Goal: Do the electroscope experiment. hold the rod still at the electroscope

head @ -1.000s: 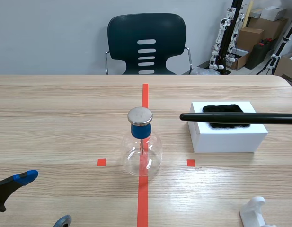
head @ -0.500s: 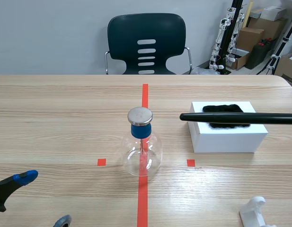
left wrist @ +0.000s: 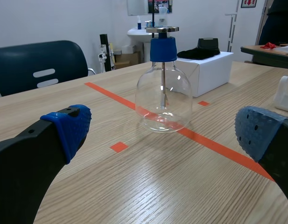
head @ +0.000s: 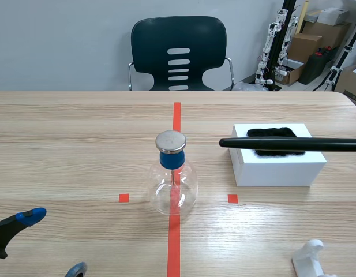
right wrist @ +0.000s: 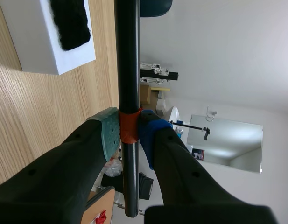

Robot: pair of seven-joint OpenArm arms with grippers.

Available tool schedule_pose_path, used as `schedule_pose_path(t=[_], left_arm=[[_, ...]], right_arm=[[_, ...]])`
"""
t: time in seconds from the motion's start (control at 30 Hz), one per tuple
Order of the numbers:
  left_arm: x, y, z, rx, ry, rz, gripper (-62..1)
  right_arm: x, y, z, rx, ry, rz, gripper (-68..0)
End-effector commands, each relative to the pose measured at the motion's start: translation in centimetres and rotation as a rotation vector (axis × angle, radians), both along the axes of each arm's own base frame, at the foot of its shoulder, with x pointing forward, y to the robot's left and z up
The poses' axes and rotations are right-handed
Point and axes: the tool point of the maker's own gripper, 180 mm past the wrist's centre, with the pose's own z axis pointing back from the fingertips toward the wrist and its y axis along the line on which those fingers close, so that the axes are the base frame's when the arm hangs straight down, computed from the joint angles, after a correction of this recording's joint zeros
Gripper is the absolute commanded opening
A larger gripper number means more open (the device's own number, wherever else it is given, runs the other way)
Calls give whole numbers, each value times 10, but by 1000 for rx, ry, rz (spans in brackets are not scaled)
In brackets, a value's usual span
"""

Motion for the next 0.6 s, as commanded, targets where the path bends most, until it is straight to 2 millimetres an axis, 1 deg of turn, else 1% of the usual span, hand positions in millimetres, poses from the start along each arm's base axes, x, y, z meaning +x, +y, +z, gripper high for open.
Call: schedule_pose_path(t=[0.0,0.57], left_arm=[[3,2,7,-12,-30,1,14],[3,2,7,-12,-30,1,14]], right_arm=[[3,2,7,-7,-27,13,-662],[3,2,7,-7,-27,13,-662]])
